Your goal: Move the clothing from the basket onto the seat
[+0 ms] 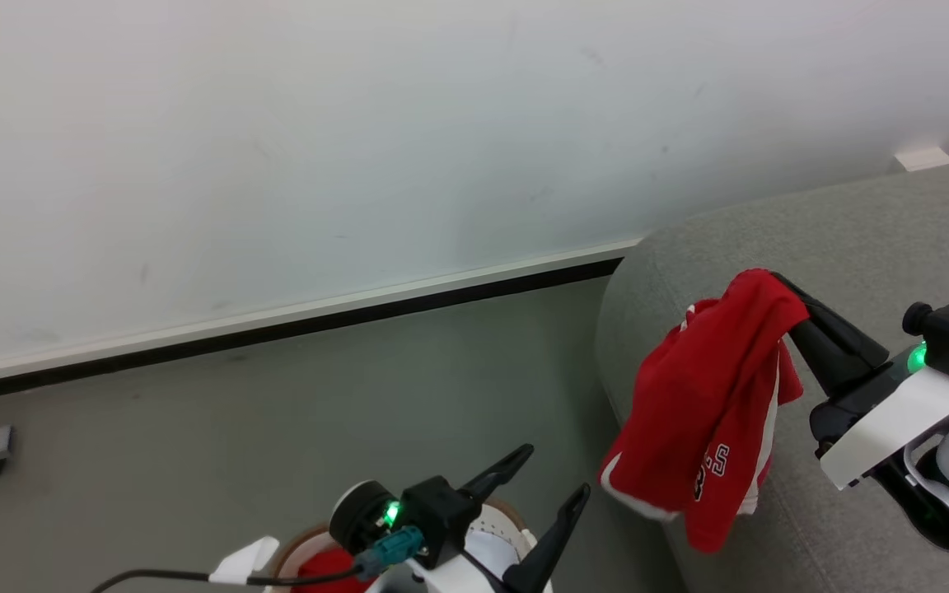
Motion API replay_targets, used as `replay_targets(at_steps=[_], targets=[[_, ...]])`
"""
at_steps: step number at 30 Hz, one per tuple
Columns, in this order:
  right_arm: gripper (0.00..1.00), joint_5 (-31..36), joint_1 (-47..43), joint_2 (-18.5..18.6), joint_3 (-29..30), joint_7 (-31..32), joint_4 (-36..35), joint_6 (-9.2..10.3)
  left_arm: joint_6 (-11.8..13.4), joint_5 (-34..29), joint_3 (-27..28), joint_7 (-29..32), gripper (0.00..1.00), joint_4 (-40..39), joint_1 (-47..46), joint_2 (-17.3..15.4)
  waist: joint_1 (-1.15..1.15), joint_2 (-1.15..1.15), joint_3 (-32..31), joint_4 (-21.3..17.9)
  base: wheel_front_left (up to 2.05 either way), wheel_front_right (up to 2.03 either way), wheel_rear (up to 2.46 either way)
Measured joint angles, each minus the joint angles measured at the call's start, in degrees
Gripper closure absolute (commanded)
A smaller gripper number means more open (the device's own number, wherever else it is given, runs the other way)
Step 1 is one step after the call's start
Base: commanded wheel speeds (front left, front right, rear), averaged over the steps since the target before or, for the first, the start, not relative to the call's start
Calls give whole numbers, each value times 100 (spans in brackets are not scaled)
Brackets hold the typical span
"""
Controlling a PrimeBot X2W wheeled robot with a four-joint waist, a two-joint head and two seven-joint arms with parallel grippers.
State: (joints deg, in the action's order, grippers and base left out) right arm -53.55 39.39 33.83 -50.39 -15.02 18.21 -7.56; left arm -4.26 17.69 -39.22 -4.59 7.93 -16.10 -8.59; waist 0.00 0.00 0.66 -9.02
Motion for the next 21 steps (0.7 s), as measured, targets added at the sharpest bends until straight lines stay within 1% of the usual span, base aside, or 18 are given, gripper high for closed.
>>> replay_targets(at_steps=[8,12,15,18,21], targets=[[100,68,-127,199,488,-1,-265,0,-22,-3,-144,-153,0,245,-99,120,0,0,99,-592,0,0,0],[100,53,-198,249,928,-1,-286,0,-25,-22,-207,-158,0,248,-229,175,0,0,266,-765,0,0,0],[100,108,-179,236,1333,-1,-167,0,-49,-86,-245,-151,0,238,-405,177,0,0,497,-812,0,0,0],[100,358,-4,211,1786,-1,51,0,-81,-191,-300,-120,0,215,-645,172,0,0,783,-815,0,0,0],[100,638,447,168,2497,-2,389,0,-131,-321,-370,-78,0,140,-997,131,0,0,1136,-781,0,0,0]])
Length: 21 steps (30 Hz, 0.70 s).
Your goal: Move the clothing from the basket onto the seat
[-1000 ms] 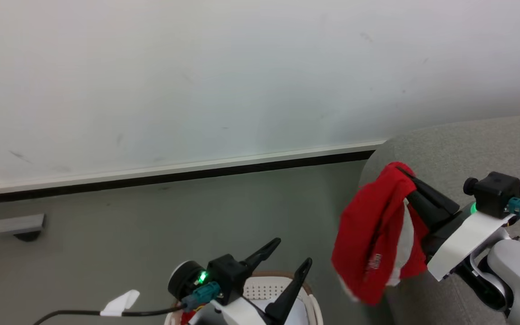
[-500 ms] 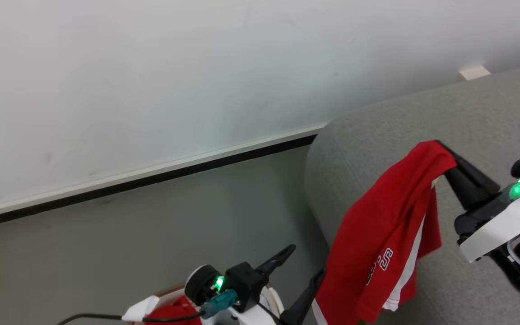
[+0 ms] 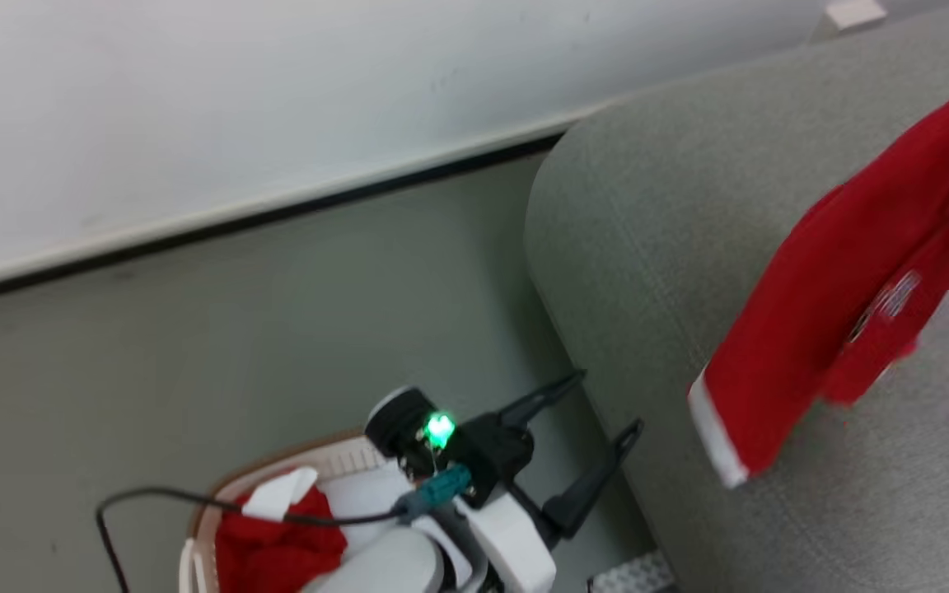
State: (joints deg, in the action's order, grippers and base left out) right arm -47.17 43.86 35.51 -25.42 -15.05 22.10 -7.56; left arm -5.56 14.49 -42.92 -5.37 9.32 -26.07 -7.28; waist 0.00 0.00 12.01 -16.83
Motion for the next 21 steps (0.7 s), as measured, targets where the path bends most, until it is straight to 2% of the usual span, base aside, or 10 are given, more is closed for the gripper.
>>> replay_targets(at_steps=[7,12,17,21], targets=[[100,917,1765,-140,1801,157,1135,0,-92,-169,-78,23,0,-63,-848,-62,1,0,972,200,0,0,0],[100,1803,2814,-157,2644,412,1957,0,-122,-241,-125,-19,0,-78,-1370,-60,1,0,1675,409,0,0,0],[100,2698,2863,-598,3140,375,2888,0,-131,-237,-123,-168,0,73,-1574,-27,3,0,2215,681,0,0,0],[100,3200,2463,-1002,3586,180,3634,0,-120,-222,-151,-287,0,278,-1572,-2,2,0,2355,949,0,0,0]])
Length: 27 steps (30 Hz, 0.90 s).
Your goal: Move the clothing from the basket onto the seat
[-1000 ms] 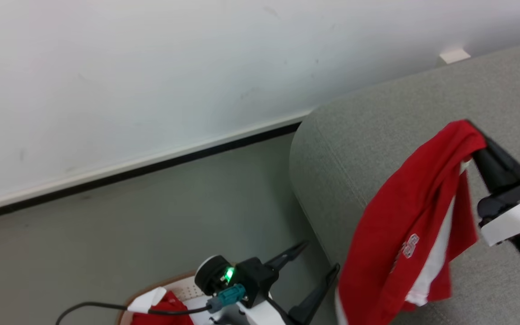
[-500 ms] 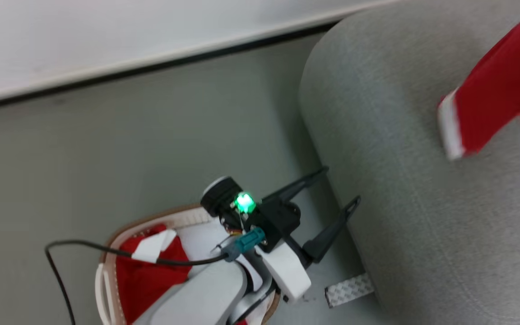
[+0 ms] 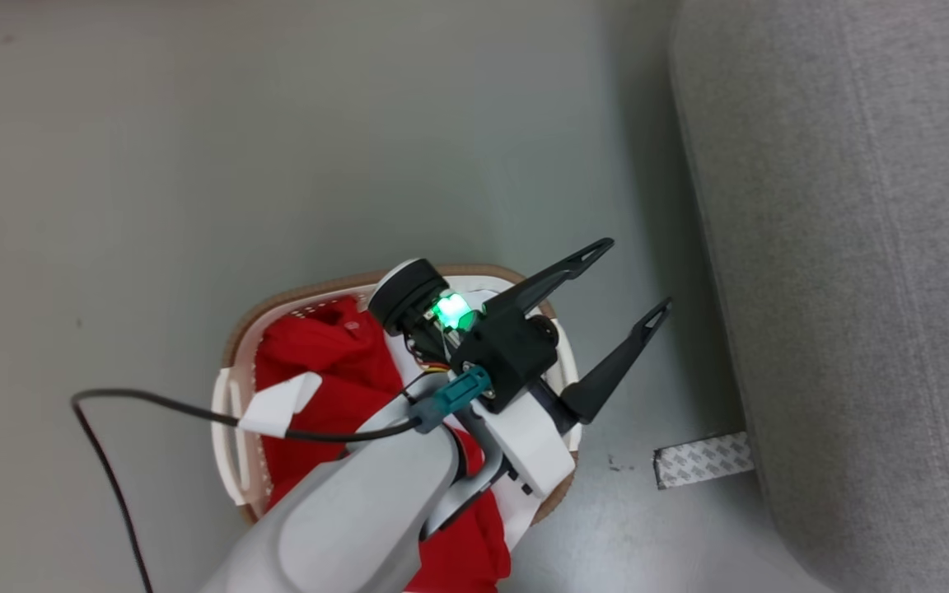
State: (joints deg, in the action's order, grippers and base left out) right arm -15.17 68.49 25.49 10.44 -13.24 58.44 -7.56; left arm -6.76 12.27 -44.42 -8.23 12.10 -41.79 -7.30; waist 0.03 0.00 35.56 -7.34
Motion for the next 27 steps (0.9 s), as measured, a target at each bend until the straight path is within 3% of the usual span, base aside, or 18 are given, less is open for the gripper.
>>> replay_targets(at_steps=[1,2,3,8,16,27], targets=[[99,156,-123,-67,78,-46,145,0,23,5,-5,-25,0,47,12,1,0,0,-5,40,0,0,0],[78,310,-227,-119,136,-68,264,0,58,5,-2,-53,0,79,34,-10,0,0,-33,59,0,0,0],[0,412,-298,-176,233,-105,338,0,80,5,9,-91,0,111,51,-25,-1,0,-71,65,0,0,0],[0,910,-615,-445,463,-170,371,0,250,88,178,-272,0,278,211,-113,-1,0,-327,19,0,0,0],[0,1282,-1962,-1060,435,-189,-1414,0,633,445,563,-554,0,511,929,-264,-3,0,-1118,-43,0,0,0],[0,1178,-4028,-1410,-120,-192,-3182,0,1245,760,1358,-682,0,450,2263,-541,-5,0,-2477,155,0,0,0]])
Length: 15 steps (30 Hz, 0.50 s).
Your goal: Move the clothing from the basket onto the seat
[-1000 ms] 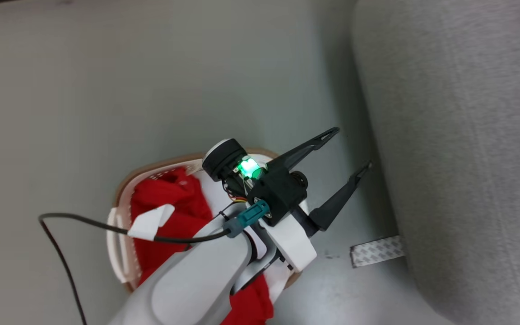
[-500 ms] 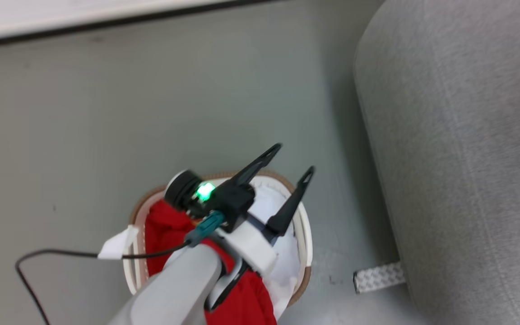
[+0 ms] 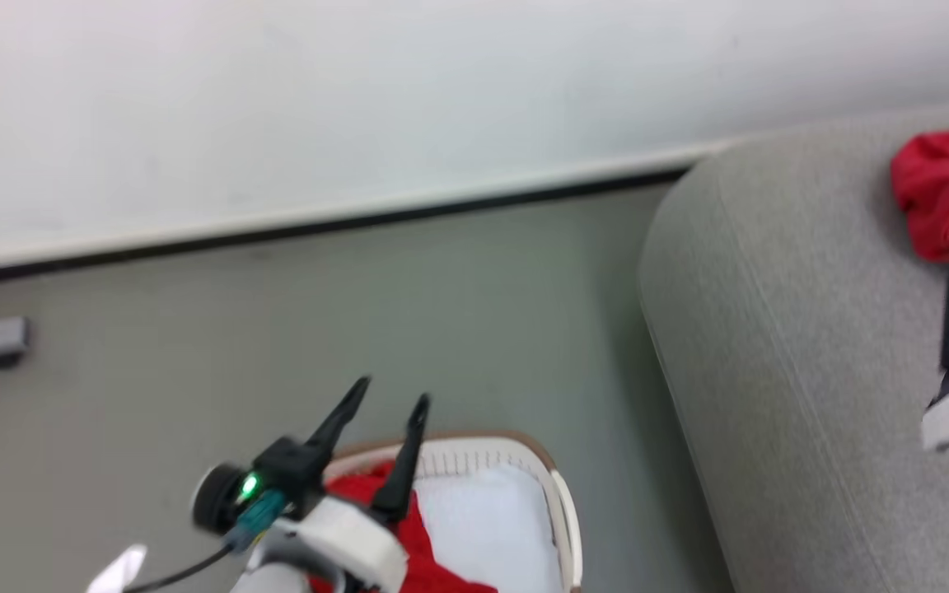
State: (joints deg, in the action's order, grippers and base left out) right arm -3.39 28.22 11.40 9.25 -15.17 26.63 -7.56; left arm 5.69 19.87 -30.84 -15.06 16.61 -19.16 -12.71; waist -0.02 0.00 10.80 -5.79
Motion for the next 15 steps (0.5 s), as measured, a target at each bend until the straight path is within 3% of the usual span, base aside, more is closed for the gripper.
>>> replay_targets(at_steps=[6,15], targets=[[0,-89,-880,-233,-202,0,-415,0,193,33,559,-7,0,-274,836,-127,0,0,-609,250,0,0,0],[0,-13,-2111,-681,-392,0,-884,0,226,-192,1443,-7,0,-601,1747,22,0,0,-1162,656,0,0,0]])
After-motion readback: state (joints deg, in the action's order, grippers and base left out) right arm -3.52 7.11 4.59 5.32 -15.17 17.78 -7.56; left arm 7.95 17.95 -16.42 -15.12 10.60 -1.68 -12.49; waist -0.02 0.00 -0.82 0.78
